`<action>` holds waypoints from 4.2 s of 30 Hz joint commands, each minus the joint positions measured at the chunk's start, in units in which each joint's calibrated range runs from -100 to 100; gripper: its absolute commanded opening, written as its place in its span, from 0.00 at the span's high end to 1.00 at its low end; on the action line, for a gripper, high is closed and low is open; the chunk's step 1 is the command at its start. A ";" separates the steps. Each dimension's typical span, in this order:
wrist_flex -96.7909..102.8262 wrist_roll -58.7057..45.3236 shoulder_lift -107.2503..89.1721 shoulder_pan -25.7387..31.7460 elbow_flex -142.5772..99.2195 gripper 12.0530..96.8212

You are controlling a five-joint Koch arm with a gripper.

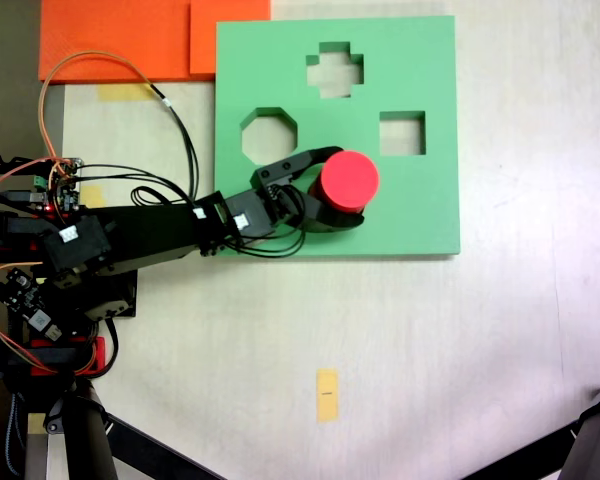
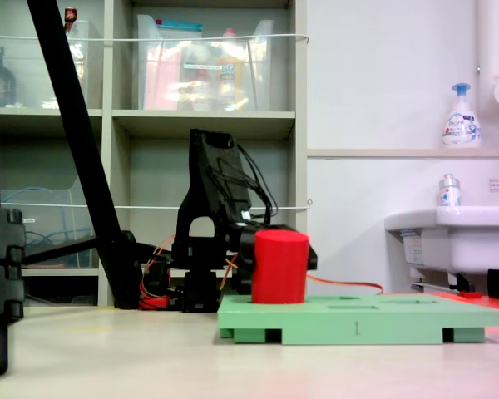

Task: Put the cylinder block into the corresponding hole

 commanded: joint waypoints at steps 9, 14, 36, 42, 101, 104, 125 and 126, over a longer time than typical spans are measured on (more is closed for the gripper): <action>10.30 0.49 8.51 -0.44 0.16 0.85; 10.69 0.44 12.14 -0.98 -1.44 0.78; -18.68 -6.40 -47.36 -2.54 -10.41 0.24; -44.88 -20.27 -72.64 -9.08 -4.63 0.53; -50.85 -53.09 -72.64 -16.51 -43.21 0.57; -50.85 -53.09 -72.64 -16.56 -43.21 0.57; -50.85 -53.09 -72.64 -16.51 -43.21 0.57; -50.85 -53.09 -72.64 -16.56 -43.21 0.57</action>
